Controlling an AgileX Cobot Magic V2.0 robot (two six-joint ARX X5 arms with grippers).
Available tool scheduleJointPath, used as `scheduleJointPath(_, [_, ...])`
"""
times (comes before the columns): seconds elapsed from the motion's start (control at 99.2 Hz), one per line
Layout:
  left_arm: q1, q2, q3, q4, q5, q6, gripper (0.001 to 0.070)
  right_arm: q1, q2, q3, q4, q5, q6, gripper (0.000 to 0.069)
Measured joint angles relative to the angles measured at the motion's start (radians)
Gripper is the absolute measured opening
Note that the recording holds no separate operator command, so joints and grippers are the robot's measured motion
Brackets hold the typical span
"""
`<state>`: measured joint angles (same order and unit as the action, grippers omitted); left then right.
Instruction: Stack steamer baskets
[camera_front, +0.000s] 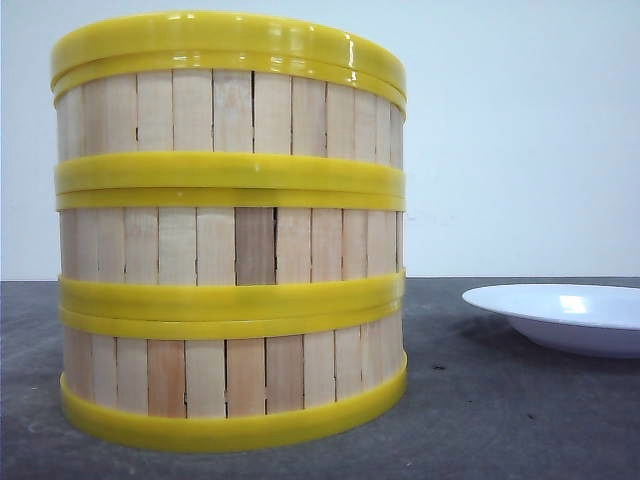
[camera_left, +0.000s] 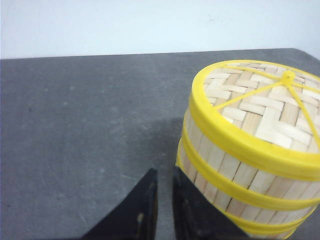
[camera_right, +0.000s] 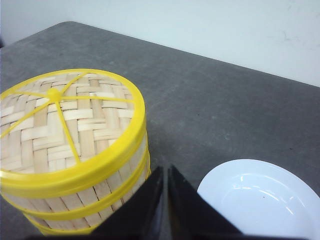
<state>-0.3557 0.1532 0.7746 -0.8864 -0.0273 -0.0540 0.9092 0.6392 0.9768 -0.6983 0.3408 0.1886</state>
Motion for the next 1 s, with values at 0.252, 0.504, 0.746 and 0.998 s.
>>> scheduleJointPath(0.252, [0.083, -0.015, -0.117, 0.117, 0.0, 0.079, 0.0028, 0.0, 0.0, 0.0, 0.0, 0.0, 0.0, 0.001])
scheduleJointPath(0.504, [0.228, -0.08, -0.385, 0.375, 0.0, 0.097, 0.0028, 0.0, 0.0, 0.0, 0.0, 0.0, 0.0, 0.001])
scheduleJointPath(0.746, [0.316, -0.129, -0.619, 0.562, 0.0, 0.091, 0.0028, 0.0, 0.0, 0.0, 0.0, 0.0, 0.0, 0.001])
scheduleJointPath(0.998, [0.339, -0.14, -0.74, 0.697, -0.001, 0.089, 0.0028, 0.0, 0.0, 0.0, 0.0, 0.0, 0.0, 0.001])
